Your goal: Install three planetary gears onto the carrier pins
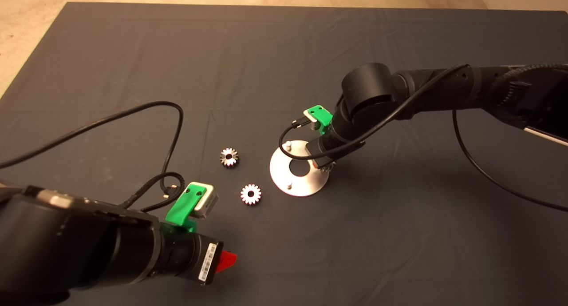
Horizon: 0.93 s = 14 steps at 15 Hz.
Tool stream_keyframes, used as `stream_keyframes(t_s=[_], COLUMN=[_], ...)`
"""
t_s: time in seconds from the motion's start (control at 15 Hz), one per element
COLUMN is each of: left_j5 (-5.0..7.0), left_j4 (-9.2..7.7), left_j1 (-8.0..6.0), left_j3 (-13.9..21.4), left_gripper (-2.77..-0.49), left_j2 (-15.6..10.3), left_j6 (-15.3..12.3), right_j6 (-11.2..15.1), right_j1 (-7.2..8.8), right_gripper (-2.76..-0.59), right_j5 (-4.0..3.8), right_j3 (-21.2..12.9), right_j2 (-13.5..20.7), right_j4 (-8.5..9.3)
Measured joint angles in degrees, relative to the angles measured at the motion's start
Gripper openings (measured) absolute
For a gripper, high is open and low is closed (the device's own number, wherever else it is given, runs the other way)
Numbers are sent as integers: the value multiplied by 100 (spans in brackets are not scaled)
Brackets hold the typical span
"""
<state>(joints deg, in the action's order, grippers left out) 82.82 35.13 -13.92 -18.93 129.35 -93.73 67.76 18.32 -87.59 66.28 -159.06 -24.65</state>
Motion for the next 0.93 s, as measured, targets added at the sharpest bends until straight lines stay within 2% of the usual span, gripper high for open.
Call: stream_keyframes(t_s=[0.07,0.27,0.47,0.93], left_j5=[0,-4,-11,-11], left_j4=[0,0,0,0], left_j1=[0,0,0,-1], left_j3=[0,0,0,0], left_gripper=[-134,-134,-134,-134], left_j2=[1,1,1,-2], left_j6=[0,0,0,0], right_j6=[-1,-26,-39,-41], right_j1=[-5,-3,-2,-2], right_gripper=[-234,-233,-233,-232], right_j5=[38,57,33,35], right_j3=[30,72,98,106], right_j2=[-1,-4,-34,-34], right_j4=[-1,2,2,2])
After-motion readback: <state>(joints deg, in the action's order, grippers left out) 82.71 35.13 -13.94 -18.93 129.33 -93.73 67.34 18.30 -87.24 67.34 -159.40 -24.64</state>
